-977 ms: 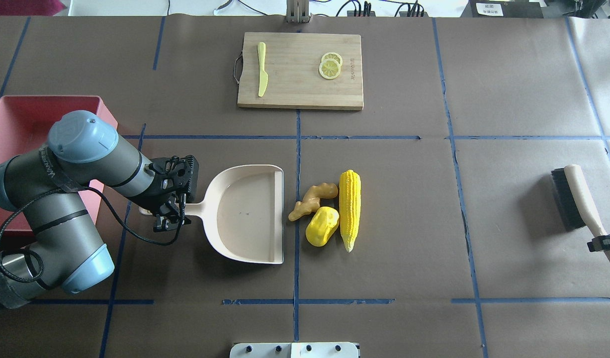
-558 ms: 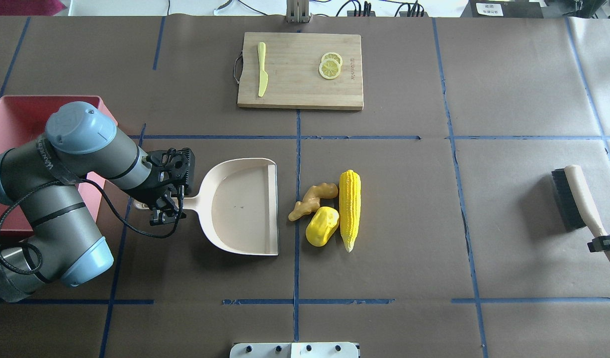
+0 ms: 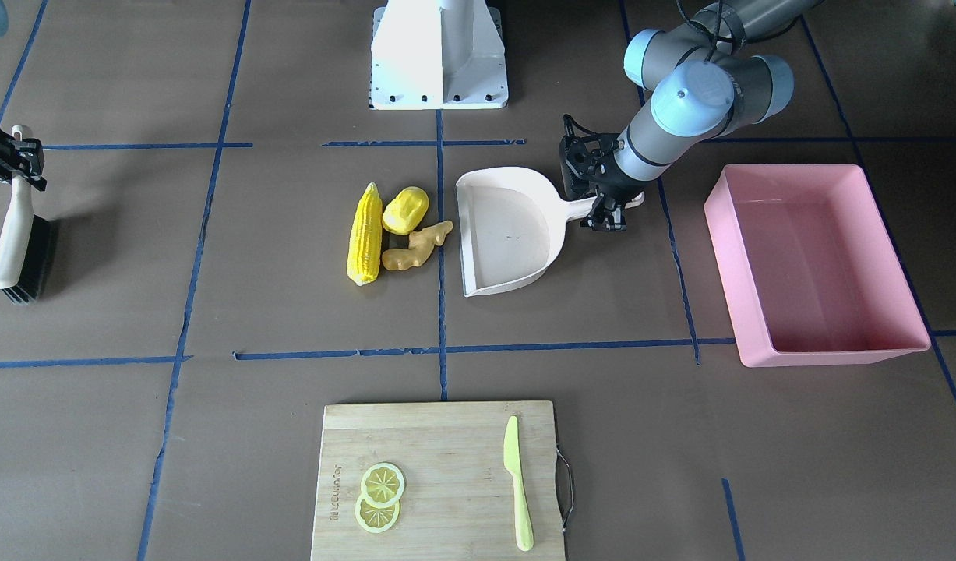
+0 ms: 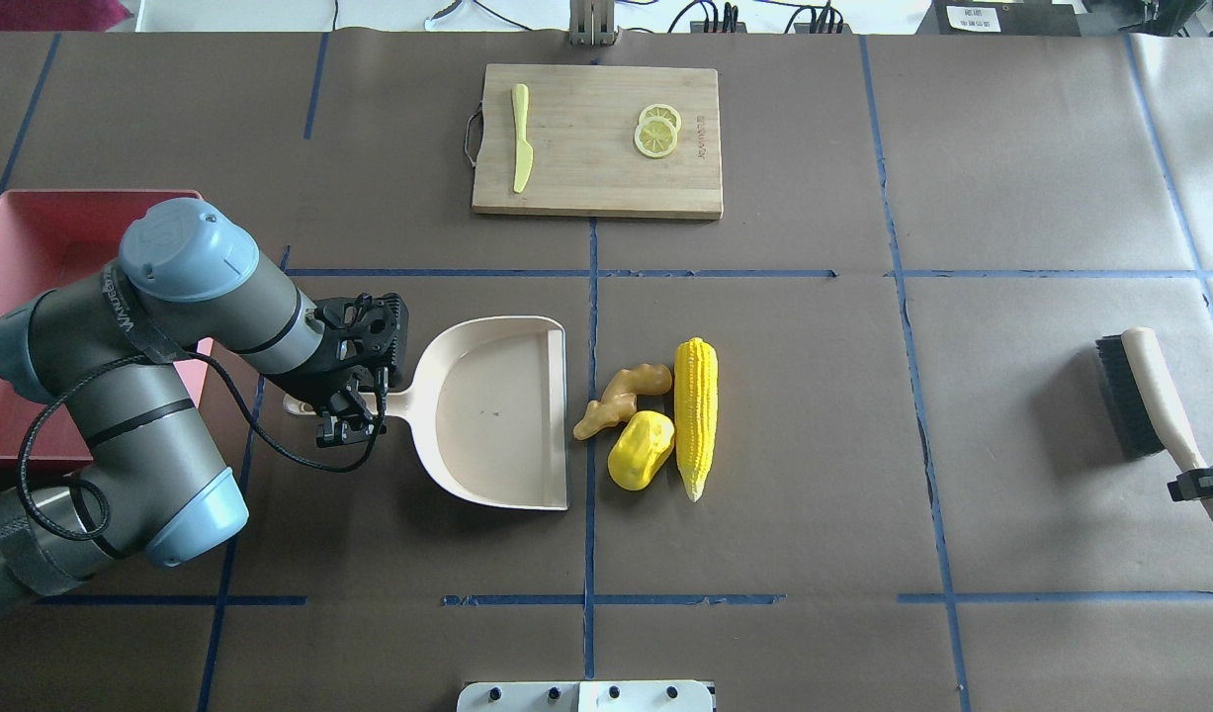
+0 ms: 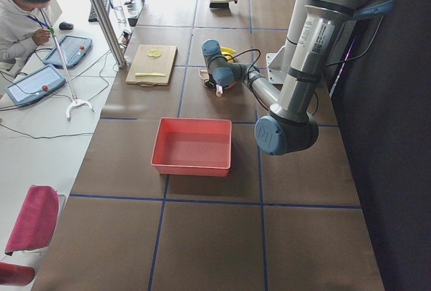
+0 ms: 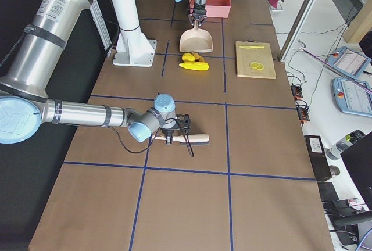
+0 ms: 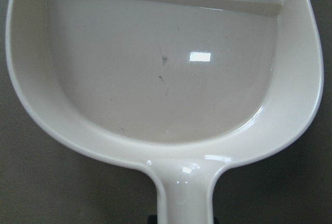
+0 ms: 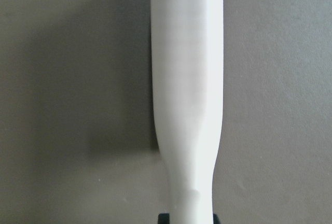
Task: Sweep and dump trash into bin
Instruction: 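Grasp the beige dustpan handle with the left gripper, then tilt the dustpan edge down while the right gripper lifts the brush over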
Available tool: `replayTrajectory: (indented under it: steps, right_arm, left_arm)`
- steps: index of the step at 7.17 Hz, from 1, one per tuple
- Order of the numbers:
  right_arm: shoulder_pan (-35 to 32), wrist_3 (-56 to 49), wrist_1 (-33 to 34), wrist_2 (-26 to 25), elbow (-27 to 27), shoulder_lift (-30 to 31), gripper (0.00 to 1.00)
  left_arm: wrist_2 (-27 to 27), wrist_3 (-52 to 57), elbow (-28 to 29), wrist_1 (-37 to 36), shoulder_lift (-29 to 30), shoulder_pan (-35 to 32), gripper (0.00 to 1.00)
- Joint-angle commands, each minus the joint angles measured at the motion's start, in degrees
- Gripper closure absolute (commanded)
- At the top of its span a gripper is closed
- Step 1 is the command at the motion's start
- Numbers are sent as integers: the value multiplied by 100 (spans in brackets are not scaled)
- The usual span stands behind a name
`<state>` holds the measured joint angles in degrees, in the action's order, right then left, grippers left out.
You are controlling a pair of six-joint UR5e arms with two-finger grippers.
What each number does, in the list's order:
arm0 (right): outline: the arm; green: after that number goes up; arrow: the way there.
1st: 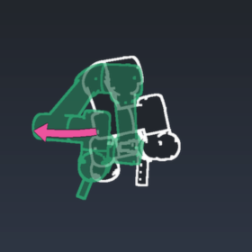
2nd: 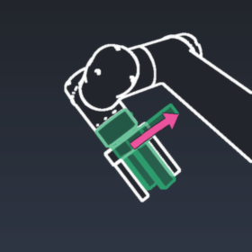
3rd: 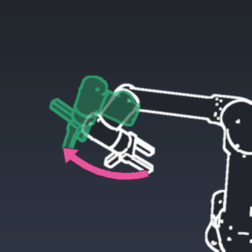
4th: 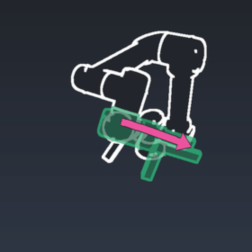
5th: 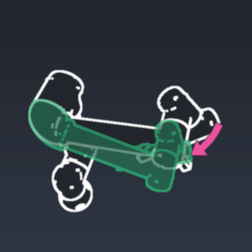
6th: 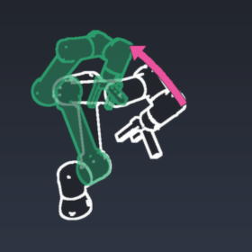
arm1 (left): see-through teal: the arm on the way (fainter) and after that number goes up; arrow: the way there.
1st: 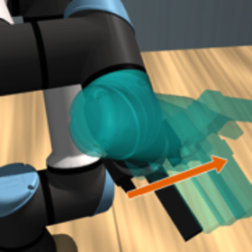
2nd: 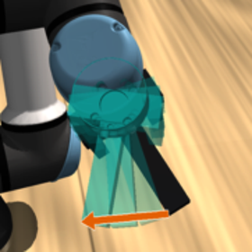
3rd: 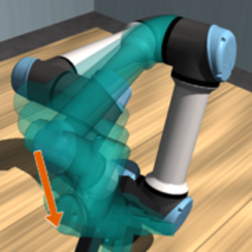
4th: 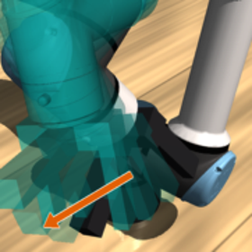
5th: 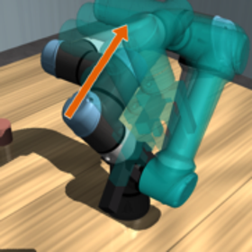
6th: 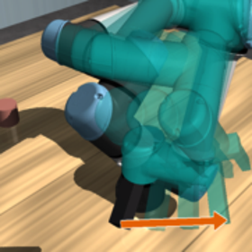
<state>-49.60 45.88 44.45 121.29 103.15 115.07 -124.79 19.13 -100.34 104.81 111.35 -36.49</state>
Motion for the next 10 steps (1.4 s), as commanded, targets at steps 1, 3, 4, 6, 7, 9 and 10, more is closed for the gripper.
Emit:
replayTrajectory:
  steps: [1,3,4,6,7,9,10]
  right_arm:
    - [3,26,2,-9,4,-2,100]
    - [3,79,19,52,30,-81,100]
    - [11,123,98,87,56,-195,100]
    - [308,735,229,105,397,-327,100]
    - [458,921,1118,88,974,-641,100]
    - [747,1254,2381,62,1541,-1423,100]
    - [1176,1770,2392,-34,1516,-1731,100]
  left_arm:
    - [7,38,15,-468,280,63,91]
    - [172,38,32,-470,291,159,91]
    - [174,46,58,-479,308,168,91]
    - [183,38,67,-479,308,177,90]
    - [191,38,67,-479,308,177,90]
    - [218,38,67,-470,308,177,90]
    - [218,38,67,-470,308,177,90]
